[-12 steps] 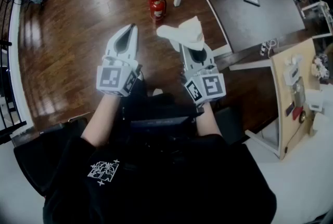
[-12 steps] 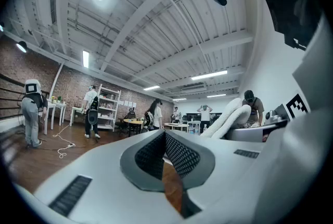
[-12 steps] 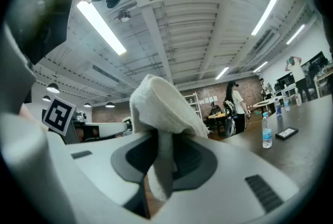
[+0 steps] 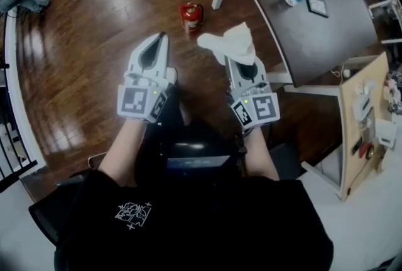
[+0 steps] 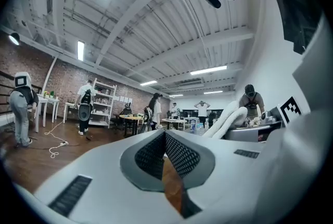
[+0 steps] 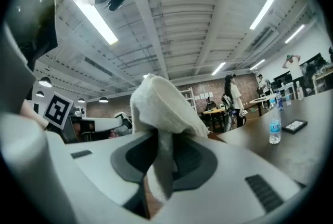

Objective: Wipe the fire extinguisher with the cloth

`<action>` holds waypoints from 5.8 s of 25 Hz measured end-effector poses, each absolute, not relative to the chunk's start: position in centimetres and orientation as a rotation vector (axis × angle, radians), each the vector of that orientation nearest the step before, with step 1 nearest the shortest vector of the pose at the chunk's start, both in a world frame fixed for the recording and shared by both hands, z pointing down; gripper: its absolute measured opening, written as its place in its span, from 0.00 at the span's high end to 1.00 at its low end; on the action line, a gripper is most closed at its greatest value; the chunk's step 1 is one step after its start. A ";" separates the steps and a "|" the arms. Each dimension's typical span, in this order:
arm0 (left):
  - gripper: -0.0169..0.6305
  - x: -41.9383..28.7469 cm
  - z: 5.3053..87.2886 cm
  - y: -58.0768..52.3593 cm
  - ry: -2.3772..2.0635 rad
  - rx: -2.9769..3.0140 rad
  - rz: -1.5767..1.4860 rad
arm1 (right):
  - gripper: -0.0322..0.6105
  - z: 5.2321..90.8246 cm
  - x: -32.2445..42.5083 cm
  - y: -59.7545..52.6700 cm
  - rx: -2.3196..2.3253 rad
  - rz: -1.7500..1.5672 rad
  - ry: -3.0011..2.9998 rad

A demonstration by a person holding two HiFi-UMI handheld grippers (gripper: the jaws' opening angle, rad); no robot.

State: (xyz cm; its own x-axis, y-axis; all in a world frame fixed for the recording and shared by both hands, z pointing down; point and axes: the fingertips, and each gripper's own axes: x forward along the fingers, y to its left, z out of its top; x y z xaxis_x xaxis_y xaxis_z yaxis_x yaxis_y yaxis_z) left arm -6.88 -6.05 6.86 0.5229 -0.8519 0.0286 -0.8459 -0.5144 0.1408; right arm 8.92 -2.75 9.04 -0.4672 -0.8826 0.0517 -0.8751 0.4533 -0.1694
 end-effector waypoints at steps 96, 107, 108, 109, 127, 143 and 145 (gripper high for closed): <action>0.97 -8.9 51.7 -19.3 -1.307 2.718 -0.168 | 0.82 65.3 -0.1 -28.3 -1.289 -0.552 2.513; 0.97 -9.2 51.5 -19.2 -1.320 2.719 -0.177 | 0.82 78.2 -3.1 -31.6 -1.543 -0.927 2.442; 0.97 -9.3 51.5 -19.3 -1.323 2.715 -0.182 | 0.82 80.4 -2.9 -31.7 -1.568 -0.982 2.444; 0.97 -9.5 51.5 -19.3 -1.323 2.711 -0.183 | 0.82 82.5 -2.7 -31.7 -1.595 -1.036 2.451; 0.97 -9.1 51.0 -19.1 -1.311 2.723 -0.189 | 0.82 68.8 -6.4 -32.3 -1.138 -0.879 2.336; 0.97 -10.7 51.7 -19.1 -1.347 2.712 -0.159 | 0.82 91.3 -4.2 -32.4 -1.368 -1.621 1.850; 0.97 -10.6 51.7 -19.1 -1.336 2.713 -0.166 | 0.82 92.9 -2.9 -31.7 -1.400 -1.633 1.870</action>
State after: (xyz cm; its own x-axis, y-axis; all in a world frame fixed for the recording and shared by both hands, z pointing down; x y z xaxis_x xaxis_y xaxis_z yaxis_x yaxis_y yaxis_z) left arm -10.59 -19.12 51.73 0.6060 -0.7940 -0.0482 -0.7816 -0.6057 0.1491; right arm -2.91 -31.66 92.85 -0.4856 -0.7954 0.3626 -0.4661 -0.1153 -0.8772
